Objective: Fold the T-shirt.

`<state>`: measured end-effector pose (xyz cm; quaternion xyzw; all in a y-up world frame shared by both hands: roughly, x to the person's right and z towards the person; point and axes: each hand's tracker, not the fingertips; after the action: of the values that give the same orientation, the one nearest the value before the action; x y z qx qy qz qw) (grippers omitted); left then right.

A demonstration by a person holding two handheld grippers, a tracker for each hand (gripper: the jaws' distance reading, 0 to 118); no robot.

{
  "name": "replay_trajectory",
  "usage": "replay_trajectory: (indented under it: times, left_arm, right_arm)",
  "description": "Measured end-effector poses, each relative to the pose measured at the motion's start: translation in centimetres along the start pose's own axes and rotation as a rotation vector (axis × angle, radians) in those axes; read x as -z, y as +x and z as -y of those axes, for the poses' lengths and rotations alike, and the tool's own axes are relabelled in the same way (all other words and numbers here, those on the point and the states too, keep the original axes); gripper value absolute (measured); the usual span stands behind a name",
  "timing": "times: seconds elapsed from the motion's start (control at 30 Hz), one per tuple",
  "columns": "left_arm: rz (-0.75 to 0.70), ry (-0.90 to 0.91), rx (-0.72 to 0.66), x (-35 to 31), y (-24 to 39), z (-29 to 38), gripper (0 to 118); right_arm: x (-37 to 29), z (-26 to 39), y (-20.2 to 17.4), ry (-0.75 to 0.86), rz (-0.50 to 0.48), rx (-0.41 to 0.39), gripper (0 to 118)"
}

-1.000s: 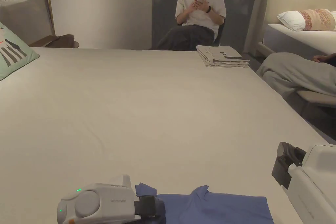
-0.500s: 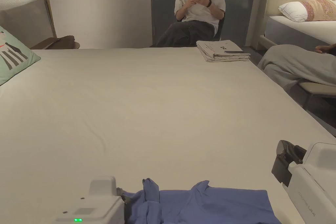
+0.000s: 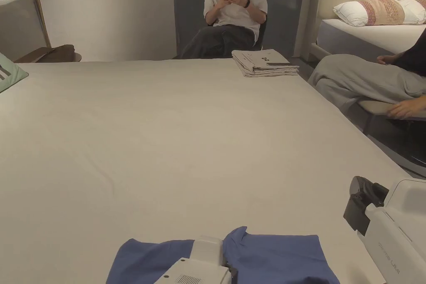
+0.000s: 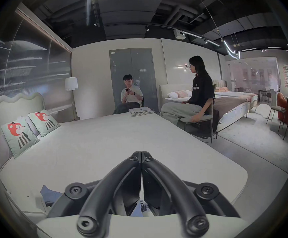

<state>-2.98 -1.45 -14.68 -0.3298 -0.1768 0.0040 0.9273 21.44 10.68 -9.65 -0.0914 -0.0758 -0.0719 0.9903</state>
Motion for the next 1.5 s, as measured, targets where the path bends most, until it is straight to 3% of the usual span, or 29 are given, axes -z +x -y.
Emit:
replay_trajectory:
  times: [0.2,0.37,0.6,0.63,0.7,0.73,0.77,0.8,0.83,1.07,1.17,1.2,1.23,1.27,1.3,1.33,1.4,1.5]
  left_arm:
    - [0.134,0.059,-0.139,-2.0,-1.4,-1.7,3]
    - [0.195,0.14,-0.353,-6.1,-9.7,-3.5,4]
    - [0.272,0.101,-0.591,-10.0,-21.8,-2.1,5]
    - [0.303,0.085,-0.617,-10.1,-23.2,-1.6,12]
    - [0.358,0.004,-0.639,-10.0,-24.7,-0.9,58]
    - [0.366,-0.021,-0.647,-9.7,-25.3,-0.5,68]
    - [0.373,-0.045,-0.643,-9.3,-25.7,-0.3,68]
    - [0.378,-0.063,-0.666,-8.9,-26.0,0.2,98]
    - [0.393,-0.054,-0.699,-8.6,-26.7,0.7,113]
    - [0.5,-0.193,-0.846,-4.4,-26.8,2.8,110]
    - [0.562,-0.15,-0.848,-4.3,-25.6,2.6,107]
    - [0.571,-0.159,-0.853,-4.1,-25.2,2.5,94]
    - [0.545,-0.166,-0.848,-4.2,-24.7,2.4,72]
    - [0.46,-0.19,-0.815,-4.0,-24.4,2.4,41]
    - [0.356,-0.215,-0.76,-3.8,-24.2,2.5,19]
    - [0.343,-0.225,-0.754,-3.7,-25.0,2.7,16]
    - [0.456,-0.194,-0.893,-4.2,-26.7,3.1,15]
    - [0.409,-0.148,-0.909,-6.0,-27.6,3.0,13]
  right_arm:
    - [0.0,-0.1,0.2,0.001,0.006,-0.001,0]
    - [0.3,-0.3,-0.7,0.004,-0.011,-0.008,0]
    - [1.3,0.4,-2.9,-0.018,-0.058,-0.025,0]
    - [1.3,0.5,-3.2,-0.024,-0.065,-0.03,0]
    - [1.4,0.6,-3.7,-0.03,-0.073,-0.037,0]
    - [1.4,0.6,-4.0,-0.032,-0.077,-0.04,0]
    - [1.4,0.6,-4.2,-0.033,-0.079,-0.044,0]
    - [1.3,0.6,-4.3,-0.034,-0.08,-0.048,0]
    - [1.2,0.6,-4.4,-0.034,-0.081,-0.053,0]
    - [1.0,0.0,-4.5,-0.026,-0.066,-0.067,0]
    - [0.9,-0.2,-4.4,-0.024,-0.061,-0.071,0]
    - [0.9,-0.2,-4.4,-0.022,-0.058,-0.072,0]
    - [0.9,-0.2,-4.4,-0.022,-0.057,-0.073,0]
    - [0.9,-0.3,-4.4,-0.021,-0.057,-0.071,0]
    - [0.9,-0.3,-4.4,-0.021,-0.056,-0.07,0]
    - [0.9,-0.3,-4.5,-0.02,-0.057,-0.068,0]
    - [0.9,-0.3,-4.6,-0.02,-0.059,-0.072,0]
    - [0.9,-0.4,-4.8,-0.022,-0.064,-0.078,0]
